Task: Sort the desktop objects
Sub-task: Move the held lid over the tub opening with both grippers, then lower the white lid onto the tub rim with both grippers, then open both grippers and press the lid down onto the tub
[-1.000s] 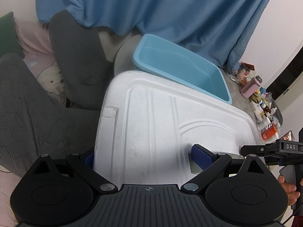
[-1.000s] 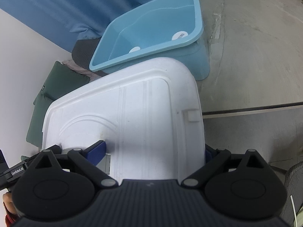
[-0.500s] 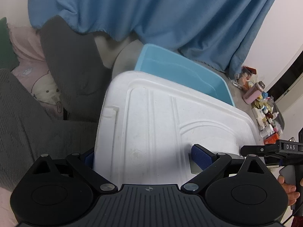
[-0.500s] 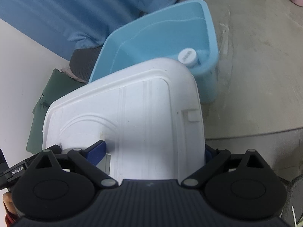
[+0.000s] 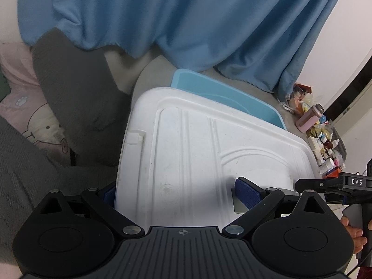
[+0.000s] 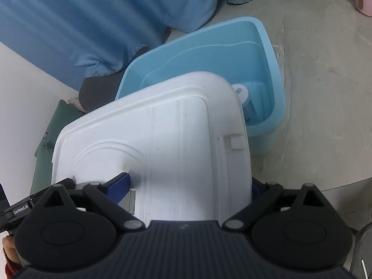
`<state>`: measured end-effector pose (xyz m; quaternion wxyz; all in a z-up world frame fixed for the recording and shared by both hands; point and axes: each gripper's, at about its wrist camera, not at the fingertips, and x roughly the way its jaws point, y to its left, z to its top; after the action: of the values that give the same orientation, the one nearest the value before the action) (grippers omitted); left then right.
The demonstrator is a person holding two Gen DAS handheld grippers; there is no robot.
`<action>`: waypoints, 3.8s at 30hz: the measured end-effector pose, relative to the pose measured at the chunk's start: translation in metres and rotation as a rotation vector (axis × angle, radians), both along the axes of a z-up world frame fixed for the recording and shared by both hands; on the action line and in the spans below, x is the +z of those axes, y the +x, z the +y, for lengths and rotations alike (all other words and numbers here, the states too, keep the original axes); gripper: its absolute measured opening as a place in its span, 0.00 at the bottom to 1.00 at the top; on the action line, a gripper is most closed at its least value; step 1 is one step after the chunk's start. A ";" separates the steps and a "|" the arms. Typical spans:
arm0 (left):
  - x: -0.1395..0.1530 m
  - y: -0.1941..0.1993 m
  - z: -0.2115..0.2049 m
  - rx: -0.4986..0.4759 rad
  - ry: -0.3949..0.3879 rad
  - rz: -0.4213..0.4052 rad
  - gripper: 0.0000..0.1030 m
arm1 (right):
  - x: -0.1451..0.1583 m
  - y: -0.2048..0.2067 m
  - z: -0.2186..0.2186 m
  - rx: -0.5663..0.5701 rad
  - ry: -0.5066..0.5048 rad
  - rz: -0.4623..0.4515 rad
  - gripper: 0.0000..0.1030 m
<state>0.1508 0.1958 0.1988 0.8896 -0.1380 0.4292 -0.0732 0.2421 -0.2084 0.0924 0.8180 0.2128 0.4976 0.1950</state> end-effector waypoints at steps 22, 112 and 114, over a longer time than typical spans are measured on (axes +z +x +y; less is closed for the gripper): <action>0.006 0.094 -0.009 -0.040 -0.011 -0.016 0.95 | 0.013 0.074 -0.004 -0.036 -0.010 -0.016 0.95; -0.027 0.226 -0.016 0.008 -0.010 0.058 0.94 | 0.016 0.165 -0.034 -0.107 -0.153 -0.010 0.94; -0.027 0.226 -0.017 0.002 0.003 0.060 0.94 | 0.016 0.163 -0.033 -0.100 -0.169 -0.011 0.94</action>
<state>0.3769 0.1785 0.1718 0.8767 -0.1391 0.4555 -0.0675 0.4055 -0.2413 0.1085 0.8446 0.1662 0.4964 0.1125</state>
